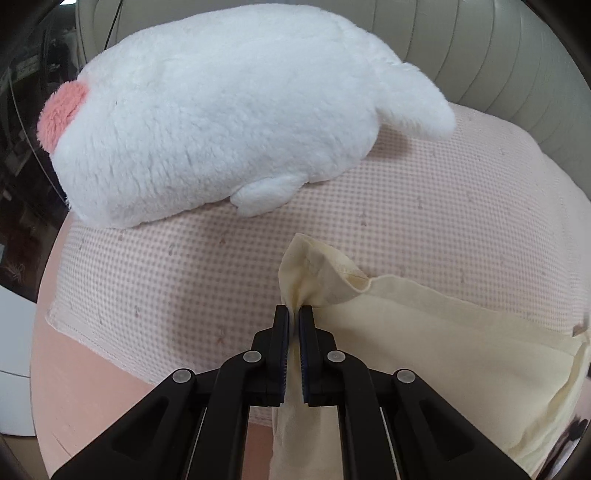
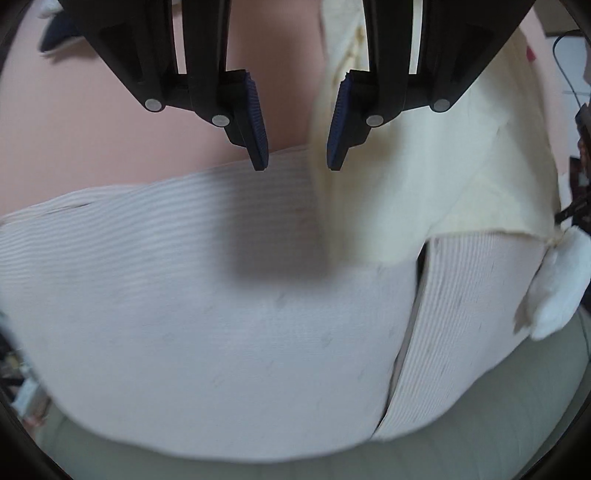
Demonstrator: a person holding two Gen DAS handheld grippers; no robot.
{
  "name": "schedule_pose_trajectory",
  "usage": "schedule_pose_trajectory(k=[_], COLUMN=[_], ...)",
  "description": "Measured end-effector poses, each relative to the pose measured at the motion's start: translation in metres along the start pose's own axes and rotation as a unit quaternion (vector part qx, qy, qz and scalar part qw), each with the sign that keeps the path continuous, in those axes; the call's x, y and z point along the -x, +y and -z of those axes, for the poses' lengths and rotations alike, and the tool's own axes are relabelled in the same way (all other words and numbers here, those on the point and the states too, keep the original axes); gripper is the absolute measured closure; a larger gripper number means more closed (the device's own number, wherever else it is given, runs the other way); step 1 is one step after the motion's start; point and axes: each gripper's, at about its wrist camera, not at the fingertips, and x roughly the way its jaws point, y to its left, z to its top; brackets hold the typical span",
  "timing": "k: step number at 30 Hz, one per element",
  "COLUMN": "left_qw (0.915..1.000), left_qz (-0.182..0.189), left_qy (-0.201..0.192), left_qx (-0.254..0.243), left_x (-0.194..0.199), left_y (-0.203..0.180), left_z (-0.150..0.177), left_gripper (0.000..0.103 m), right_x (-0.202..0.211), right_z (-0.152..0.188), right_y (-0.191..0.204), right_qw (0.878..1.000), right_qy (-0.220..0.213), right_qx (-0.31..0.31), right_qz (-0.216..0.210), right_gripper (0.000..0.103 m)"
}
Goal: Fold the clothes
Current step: 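Grasp the folded edge of the cream shirt with both grippers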
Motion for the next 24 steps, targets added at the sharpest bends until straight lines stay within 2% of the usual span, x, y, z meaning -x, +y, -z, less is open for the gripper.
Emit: schedule_pose_trajectory(k=[1,2,3,5,7,8,9,11,14,15,17,19,20,22,23,24], left_qw=[1.0,0.9999,0.9999,0.9997,0.9994,0.9994,0.9992,0.9987,0.9936,0.994,0.9966,0.9985,0.9988,0.9976,0.9954,0.9918], left_qz=[0.002,0.003,0.005,0.002,0.006,0.008,0.01,0.009,-0.032,-0.031,-0.014,-0.02,-0.014,0.032,0.057,0.079], left_qy=[0.0,-0.001,-0.001,-0.001,-0.009,-0.016,-0.023,-0.047,-0.108,-0.105,-0.081,-0.049,-0.041,-0.047,-0.049,-0.048], left_qx=[-0.005,-0.01,-0.015,-0.026,-0.032,-0.031,-0.03,-0.02,-0.009,-0.003,0.009,-0.007,-0.021,-0.039,-0.059,-0.087], left_x=[0.001,0.003,0.004,0.006,0.012,0.016,0.021,0.034,0.051,0.045,0.032,0.056,0.059,0.063,0.065,0.066], left_y=[0.0,-0.001,-0.001,-0.003,-0.004,-0.004,-0.003,-0.001,0.0,0.004,0.018,0.014,0.007,-0.01,-0.023,-0.036], left_z=[0.0,-0.001,-0.001,-0.003,-0.005,-0.008,-0.01,-0.016,-0.037,-0.047,-0.063,-0.059,-0.054,-0.043,-0.035,-0.028], left_gripper=[0.099,0.099,0.099,0.099,0.099,0.099,0.099,0.099,0.101,0.101,0.101,0.101,0.101,0.101,0.101,0.101], right_x=[-0.011,-0.024,-0.034,-0.044,-0.036,-0.027,-0.018,0.013,0.066,0.078,0.077,0.054,0.053,0.049,0.05,0.059], right_z=[0.002,0.004,0.007,0.013,0.017,0.02,0.024,0.029,0.032,0.03,0.021,0.011,0.013,0.017,0.019,0.02], right_y=[0.001,0.0,-0.002,-0.007,0.0,0.005,0.01,0.011,0.006,0.004,-0.001,-0.009,-0.013,-0.021,-0.025,-0.024], right_qw=[1.0,1.0,0.999,0.999,0.999,1.0,1.0,0.997,0.988,0.984,0.982,0.988,0.988,0.989,0.989,0.987], right_qy=[0.003,0.009,0.012,0.003,-0.006,-0.016,-0.027,-0.07,-0.143,-0.16,-0.154,-0.103,-0.096,-0.082,-0.08,-0.092], right_qx=[-0.003,-0.01,-0.021,-0.051,-0.031,-0.014,0.002,0.016,0.024,0.026,0.029,0.015,0.01,0.0,-0.004,-0.001], right_qz=[0.01,0.018,0.023,0.01,0.006,0.008,0.011,0.02,0.052,0.07,0.107,0.116,0.117,0.119,0.123,0.135], right_gripper=[0.07,0.061,0.056,0.059,0.084,0.101,0.102,0.103,0.103,0.103,0.103,0.102,0.102,0.099,0.094,0.083])
